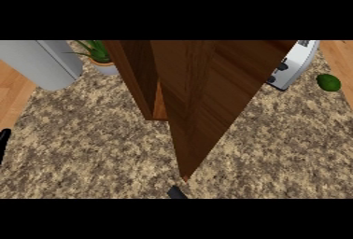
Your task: Pick up the wine, place it into the cabinet and close the cabinet
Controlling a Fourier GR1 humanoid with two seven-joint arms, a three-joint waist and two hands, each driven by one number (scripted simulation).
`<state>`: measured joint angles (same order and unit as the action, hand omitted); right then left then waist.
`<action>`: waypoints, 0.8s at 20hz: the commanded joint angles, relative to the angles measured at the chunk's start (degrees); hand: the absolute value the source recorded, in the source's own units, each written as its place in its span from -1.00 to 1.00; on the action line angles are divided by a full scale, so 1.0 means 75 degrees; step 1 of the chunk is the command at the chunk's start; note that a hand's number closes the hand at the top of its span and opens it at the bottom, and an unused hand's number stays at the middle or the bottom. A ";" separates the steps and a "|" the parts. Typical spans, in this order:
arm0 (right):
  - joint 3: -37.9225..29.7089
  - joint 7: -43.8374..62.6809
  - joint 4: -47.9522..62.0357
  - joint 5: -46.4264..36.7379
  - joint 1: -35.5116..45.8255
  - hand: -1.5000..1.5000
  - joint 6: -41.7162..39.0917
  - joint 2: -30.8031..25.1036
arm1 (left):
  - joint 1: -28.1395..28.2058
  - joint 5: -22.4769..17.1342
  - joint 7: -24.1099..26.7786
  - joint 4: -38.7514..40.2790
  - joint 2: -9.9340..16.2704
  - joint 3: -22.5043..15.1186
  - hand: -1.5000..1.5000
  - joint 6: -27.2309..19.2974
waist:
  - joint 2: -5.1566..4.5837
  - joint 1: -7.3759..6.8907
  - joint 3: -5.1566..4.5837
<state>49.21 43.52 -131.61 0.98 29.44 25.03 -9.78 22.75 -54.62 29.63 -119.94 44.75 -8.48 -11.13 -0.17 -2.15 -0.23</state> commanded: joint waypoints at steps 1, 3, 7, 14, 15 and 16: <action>-0.0491 -0.0276 0.1665 0.0397 0.1680 1.00 0.0444 0.1239 | -0.0253 -0.0024 -0.0122 0.0263 -0.0154 -0.0080 -1.00 0.0087 | -0.0028 -0.0047 -0.0001; -0.0893 -0.0256 0.2228 0.0932 0.2558 1.00 0.0635 0.1261 | -0.0339 0.0212 -0.0128 -0.0026 -0.0263 -0.0220 -1.00 -0.0221 | -0.0016 -0.0098 0.0005; -0.2086 -0.0881 0.3901 0.1572 0.3705 1.00 0.0234 0.1287 | -0.0037 0.0048 -0.0217 -0.0087 -0.0294 0.0078 -1.00 -0.0069 | -0.0021 -0.0125 0.0018; -0.2232 -0.1614 0.6027 0.1009 0.5133 1.00 0.0126 0.1301 | -0.0204 0.0308 -0.0319 0.0077 -0.0571 0.0106 -1.00 -0.0145 | 0.0013 0.0076 0.0019; -0.2191 -0.1964 0.6357 0.1035 0.5014 1.00 0.0093 0.1302 | -0.0437 0.0408 -0.0369 0.0344 -0.0693 -0.0022 -1.00 -0.0204 | -0.0006 0.0122 0.0020; -0.2766 -0.1704 0.6587 0.1219 0.5396 1.00 -0.0303 0.1302 | -0.0344 0.0505 -0.0449 0.0047 -0.0593 0.0090 -1.00 -0.0319 | 0.0007 0.0114 0.0024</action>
<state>33.42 32.05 -89.84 10.10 65.00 26.23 -0.22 20.45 -51.94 26.99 -119.35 40.84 -8.47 -12.92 -0.16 -1.75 -0.10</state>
